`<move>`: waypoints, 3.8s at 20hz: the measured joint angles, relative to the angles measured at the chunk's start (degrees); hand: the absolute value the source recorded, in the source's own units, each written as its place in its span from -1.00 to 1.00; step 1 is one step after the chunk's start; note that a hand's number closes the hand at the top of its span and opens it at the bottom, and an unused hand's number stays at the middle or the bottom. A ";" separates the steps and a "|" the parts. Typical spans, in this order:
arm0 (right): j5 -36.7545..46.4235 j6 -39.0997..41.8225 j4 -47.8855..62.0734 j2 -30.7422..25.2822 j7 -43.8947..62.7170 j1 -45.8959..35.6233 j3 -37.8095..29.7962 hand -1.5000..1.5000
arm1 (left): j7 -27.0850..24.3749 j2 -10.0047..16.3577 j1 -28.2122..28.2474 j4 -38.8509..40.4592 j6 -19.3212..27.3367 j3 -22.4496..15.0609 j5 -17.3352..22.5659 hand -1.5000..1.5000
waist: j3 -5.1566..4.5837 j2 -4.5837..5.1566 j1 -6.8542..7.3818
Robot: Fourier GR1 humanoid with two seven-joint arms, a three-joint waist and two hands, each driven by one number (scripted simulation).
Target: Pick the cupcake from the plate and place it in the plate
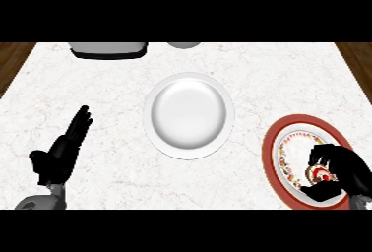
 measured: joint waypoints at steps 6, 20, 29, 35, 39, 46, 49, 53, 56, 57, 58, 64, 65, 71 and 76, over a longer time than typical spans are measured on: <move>9.32 -9.44 -14.00 6.95 10.97 12.25 3.68 1.00 | -0.31 0.90 0.16 0.37 -0.58 1.48 0.53 0.00 | 0.13 -0.16 -1.11; 36.48 -13.24 -50.12 15.29 25.19 32.14 25.22 1.00 | -0.94 0.02 -0.02 1.15 -1.32 1.67 0.08 0.00 | 0.41 0.10 -0.47; 50.36 -3.90 -54.65 21.26 32.95 18.29 35.56 1.00 | -0.57 0.27 0.07 0.43 -2.39 2.31 -0.02 0.00 | 0.44 0.28 0.33; 46.87 4.69 -49.08 22.54 41.83 0.13 34.71 1.00 | 1.65 -0.06 0.66 -2.36 -2.53 1.97 -0.49 0.00 | 0.46 0.37 0.76; 40.43 4.87 -39.90 22.74 46.09 -11.44 32.96 1.00 | 2.19 -0.24 -0.44 -2.06 -2.81 2.11 -0.51 0.00 | 0.47 0.47 1.05; 30.03 -3.54 -20.32 22.83 49.03 -26.11 30.42 1.00 | 0.86 -0.68 -0.98 -0.10 -3.10 2.47 -1.09 0.00 | 0.49 0.53 1.24; 26.65 -7.69 -12.19 22.80 49.21 -32.15 30.21 1.00 | -0.12 -1.40 -2.15 1.82 -2.72 2.36 -1.76 0.00 | 0.48 0.55 1.26; 22.10 -14.64 0.86 22.81 47.48 -39.21 27.48 1.00 | -0.09 -2.19 -2.67 2.11 -2.11 1.97 -2.42 0.00 | 0.49 0.66 1.69; 19.75 -21.45 6.31 22.79 47.80 -41.31 27.15 1.00 | 0.13 -1.94 -3.14 2.10 -2.37 2.16 -2.44 0.00 | 0.51 0.71 1.94; 19.19 -24.10 7.35 22.76 47.51 -41.53 26.65 -1.00 | 0.62 -1.83 -3.14 1.38 -2.36 2.09 -2.47 0.00 | 0.52 0.71 2.11; 18.71 -26.61 9.14 22.74 47.65 -41.98 26.50 -1.00 | 1.26 -1.89 -3.03 0.75 -2.62 1.89 -2.29 0.00 | 0.53 0.72 2.33; 13.29 -34.96 20.50 22.62 48.15 -46.22 25.83 -1.00 | 0.23 -1.59 -3.43 2.07 -3.30 2.38 -2.21 0.00 | 0.51 0.81 2.54; 12.21 -36.38 21.85 22.61 47.76 -46.60 25.19 -1.00 | 0.01 -1.72 -3.14 2.12 -3.21 2.34 -2.32 0.00 | 0.52 0.83 2.56; 9.35 -48.06 24.05 22.65 47.92 -47.71 24.64 -1.00 | -0.64 -1.67 -2.76 2.43 -3.50 2.45 -2.41 0.00 | 0.53 0.77 2.43; 7.13 -56.88 18.14 22.67 44.93 -42.91 22.86 -1.00 | 0.43 -1.12 -2.10 1.42 -3.51 3.24 -1.91 0.00 | 0.59 0.40 1.20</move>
